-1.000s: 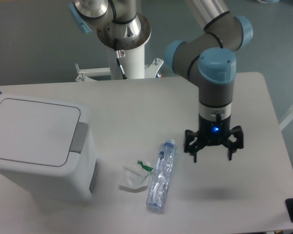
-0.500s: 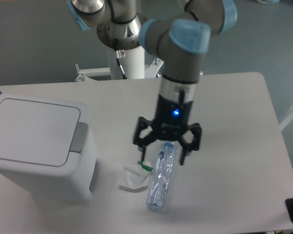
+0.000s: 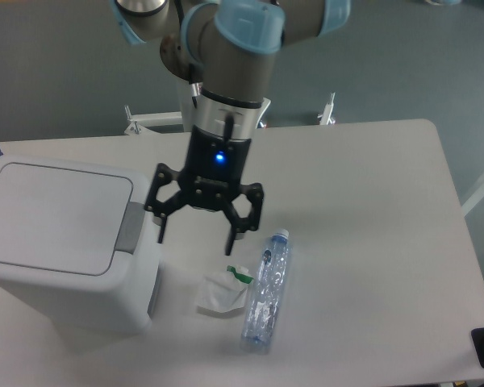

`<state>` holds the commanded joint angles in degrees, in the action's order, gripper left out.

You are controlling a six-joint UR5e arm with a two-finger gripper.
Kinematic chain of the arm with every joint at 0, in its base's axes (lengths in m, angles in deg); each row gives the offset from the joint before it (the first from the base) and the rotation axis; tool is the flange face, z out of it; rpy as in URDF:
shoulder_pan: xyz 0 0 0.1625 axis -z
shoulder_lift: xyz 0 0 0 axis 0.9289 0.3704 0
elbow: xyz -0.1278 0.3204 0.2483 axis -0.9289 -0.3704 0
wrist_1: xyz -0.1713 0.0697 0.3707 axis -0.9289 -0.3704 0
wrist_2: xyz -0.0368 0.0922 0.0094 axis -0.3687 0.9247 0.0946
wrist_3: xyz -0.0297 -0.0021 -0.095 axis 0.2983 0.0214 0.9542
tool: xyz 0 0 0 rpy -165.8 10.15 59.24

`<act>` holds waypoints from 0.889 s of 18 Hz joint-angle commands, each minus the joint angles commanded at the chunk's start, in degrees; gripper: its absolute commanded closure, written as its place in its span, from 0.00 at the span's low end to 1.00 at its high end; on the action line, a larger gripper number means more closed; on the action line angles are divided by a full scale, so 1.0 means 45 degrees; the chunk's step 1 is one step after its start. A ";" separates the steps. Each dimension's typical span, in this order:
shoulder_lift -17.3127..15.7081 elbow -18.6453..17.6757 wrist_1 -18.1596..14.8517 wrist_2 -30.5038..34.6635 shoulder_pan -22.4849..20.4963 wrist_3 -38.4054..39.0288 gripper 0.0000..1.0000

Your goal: Open the trash can

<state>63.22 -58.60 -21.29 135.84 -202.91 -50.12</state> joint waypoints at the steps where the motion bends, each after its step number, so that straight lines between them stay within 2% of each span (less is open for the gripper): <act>1: 0.0000 -0.0020 0.0000 0.0020 0.0001 0.0079 0.00; 16: 0.0039 -0.0156 0.0000 0.0176 0.0001 0.0021 0.00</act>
<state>63.39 -59.30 -21.29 136.64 -202.91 -50.03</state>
